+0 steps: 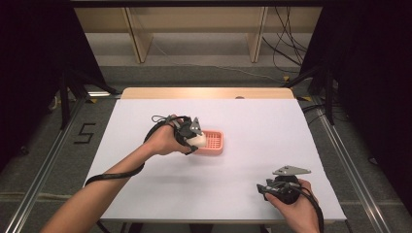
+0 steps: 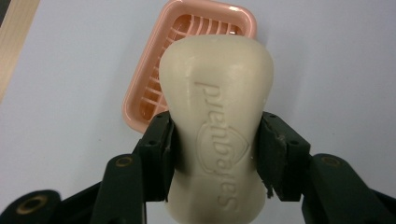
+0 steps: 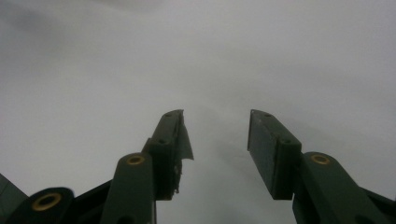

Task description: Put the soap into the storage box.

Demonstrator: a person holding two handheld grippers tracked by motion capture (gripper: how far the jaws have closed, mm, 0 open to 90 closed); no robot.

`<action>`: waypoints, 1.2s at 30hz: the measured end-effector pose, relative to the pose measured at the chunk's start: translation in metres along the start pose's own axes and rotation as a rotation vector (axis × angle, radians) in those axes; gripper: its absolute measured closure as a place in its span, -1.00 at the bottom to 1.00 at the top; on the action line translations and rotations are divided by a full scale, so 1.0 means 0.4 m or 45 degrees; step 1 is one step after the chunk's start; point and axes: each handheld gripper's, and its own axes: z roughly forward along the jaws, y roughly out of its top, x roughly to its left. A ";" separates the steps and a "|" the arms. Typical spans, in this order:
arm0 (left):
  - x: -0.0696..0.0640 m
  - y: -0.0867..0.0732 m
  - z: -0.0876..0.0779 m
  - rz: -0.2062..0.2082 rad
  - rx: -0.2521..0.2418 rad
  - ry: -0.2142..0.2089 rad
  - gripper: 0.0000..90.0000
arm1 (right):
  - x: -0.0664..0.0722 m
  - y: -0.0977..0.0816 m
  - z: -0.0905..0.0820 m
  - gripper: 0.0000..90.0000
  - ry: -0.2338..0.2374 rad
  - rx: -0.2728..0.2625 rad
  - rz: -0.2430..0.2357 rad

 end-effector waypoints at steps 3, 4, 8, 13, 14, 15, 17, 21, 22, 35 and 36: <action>0.002 0.003 0.001 0.002 0.001 0.000 0.10 | 0.005 0.000 -0.003 0.24 -0.001 0.021 0.029; 0.003 0.004 0.002 -0.001 -0.001 0.002 0.10 | 0.005 0.000 -0.003 0.25 0.000 0.020 0.029; 0.005 0.008 0.004 0.008 0.001 0.003 0.10 | 0.005 0.000 -0.004 0.25 -0.001 0.020 0.027; 0.006 0.011 0.010 0.009 -0.002 0.002 0.10 | 0.000 0.000 0.000 0.25 -0.001 -0.002 -0.003; 0.006 0.011 0.010 0.009 -0.002 0.002 0.10 | 0.000 0.000 0.000 0.24 0.000 0.000 -0.003; 0.006 0.013 0.013 0.015 0.001 0.004 0.10 | -0.001 0.000 0.000 0.25 0.001 0.000 -0.003; 0.006 0.014 0.015 0.014 -0.001 0.001 0.10 | -0.001 0.000 0.000 0.24 0.001 -0.001 -0.002; 0.007 0.016 0.019 0.021 -0.007 0.000 0.10 | -0.001 0.000 -0.001 0.25 0.002 -0.001 -0.001; 0.007 0.016 0.020 0.021 -0.008 0.002 0.10 | -0.001 0.000 0.000 0.24 0.000 -0.005 -0.002; 0.014 0.018 0.026 0.019 -0.006 0.005 0.10 | 0.003 0.000 -0.002 0.25 -0.004 0.015 0.021; 0.015 0.019 0.027 0.019 -0.007 0.003 0.10 | 0.004 0.000 -0.003 0.24 0.000 0.018 0.029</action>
